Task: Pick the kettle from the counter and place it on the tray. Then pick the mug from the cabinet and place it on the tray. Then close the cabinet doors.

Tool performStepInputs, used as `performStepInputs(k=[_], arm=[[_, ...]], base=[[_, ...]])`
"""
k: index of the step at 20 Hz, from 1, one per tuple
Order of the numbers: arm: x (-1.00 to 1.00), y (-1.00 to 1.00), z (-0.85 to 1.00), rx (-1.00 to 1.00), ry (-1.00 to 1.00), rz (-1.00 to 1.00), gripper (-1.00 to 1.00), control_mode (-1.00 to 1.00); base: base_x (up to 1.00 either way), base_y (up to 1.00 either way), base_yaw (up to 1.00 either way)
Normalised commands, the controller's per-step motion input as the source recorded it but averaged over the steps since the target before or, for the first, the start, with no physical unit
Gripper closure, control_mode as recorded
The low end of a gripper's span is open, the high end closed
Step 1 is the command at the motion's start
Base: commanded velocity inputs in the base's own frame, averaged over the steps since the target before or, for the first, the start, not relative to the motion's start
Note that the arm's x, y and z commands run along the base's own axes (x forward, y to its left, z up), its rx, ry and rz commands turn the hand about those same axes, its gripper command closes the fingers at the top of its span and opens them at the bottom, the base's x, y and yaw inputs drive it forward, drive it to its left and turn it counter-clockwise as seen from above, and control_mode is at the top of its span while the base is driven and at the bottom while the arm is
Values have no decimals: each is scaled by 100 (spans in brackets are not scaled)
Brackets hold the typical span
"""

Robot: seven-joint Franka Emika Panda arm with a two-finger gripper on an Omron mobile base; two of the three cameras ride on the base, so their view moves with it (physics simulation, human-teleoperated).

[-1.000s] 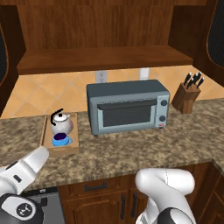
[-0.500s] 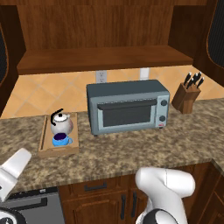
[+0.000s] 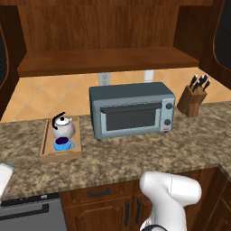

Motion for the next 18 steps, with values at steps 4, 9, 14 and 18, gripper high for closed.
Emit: performStepInputs(k=[4, 9, 14, 18], arm=[[-4, 16, 17, -11, -34, 0, 100, -100], [0, 23, 17, -5, -33, 0, 100, -100], [0, 12, 12, -1, -9, 0, 100, -100], [0, 12, 0, -3, 0, 0, 100, -100]], base=[[0, 0, 0], [0, 0, 0], [0, 0, 0], [0, 0, 0]])
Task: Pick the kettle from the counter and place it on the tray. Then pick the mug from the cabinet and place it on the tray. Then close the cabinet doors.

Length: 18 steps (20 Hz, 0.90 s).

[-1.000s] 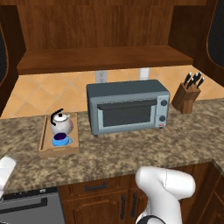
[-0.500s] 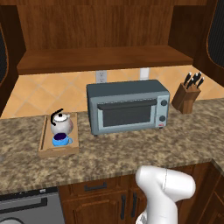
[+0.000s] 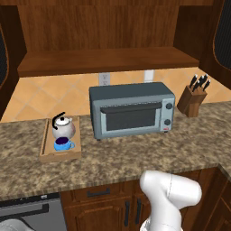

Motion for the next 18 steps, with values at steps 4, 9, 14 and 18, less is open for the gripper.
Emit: performStepInputs(k=[4, 9, 14, 18], arm=[[0, 35, 0, -8, 0, 0, 100, -100], [13, 35, 0, -6, 0, 0, 100, -100], [21, 31, 0, -4, 0, 0, 100, -100], [22, 25, 7, 0, 0, 0, 100, -100]], base=[[0, 0, 0], [0, 0, 0], [0, 0, 0], [0, 0, 0]])
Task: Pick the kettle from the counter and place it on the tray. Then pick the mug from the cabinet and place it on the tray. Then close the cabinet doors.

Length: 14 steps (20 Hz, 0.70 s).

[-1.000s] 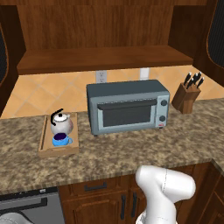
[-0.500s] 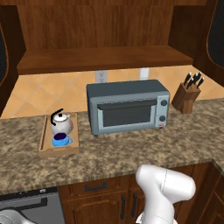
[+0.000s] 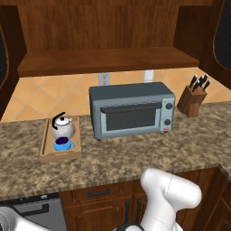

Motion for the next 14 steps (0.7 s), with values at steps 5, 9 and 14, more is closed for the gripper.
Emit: performStepInputs(k=[5, 9, 14], arm=[[36, 14, 1, 0, 0, 0, 100, -100], [45, 7, 0, 0, 0, -1, 100, -100], [55, 13, 3, 0, 0, -6, 100, -100]], base=[[0, 0, 0], [0, 0, 0], [0, 0, 0]])
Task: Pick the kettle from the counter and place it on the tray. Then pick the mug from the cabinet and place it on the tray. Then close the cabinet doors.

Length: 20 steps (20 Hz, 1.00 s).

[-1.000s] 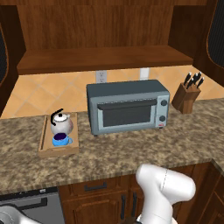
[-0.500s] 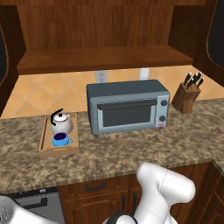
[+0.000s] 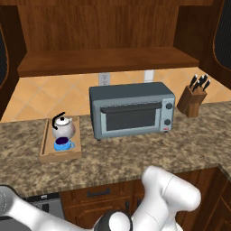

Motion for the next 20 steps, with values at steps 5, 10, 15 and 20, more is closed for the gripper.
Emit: performStepInputs(k=[5, 10, 15, 20], arm=[[33, 2, 20, 0, -4, -13, 100, -100], [7, -3, 29, 0, -4, -14, 100, -100], [-1, -34, 21, 0, -8, -11, 100, -100], [0, -64, 12, 0, -9, -13, 100, -100]], base=[[0, 0, 0], [0, 0, 0], [0, 0, 0], [0, 0, 0]])
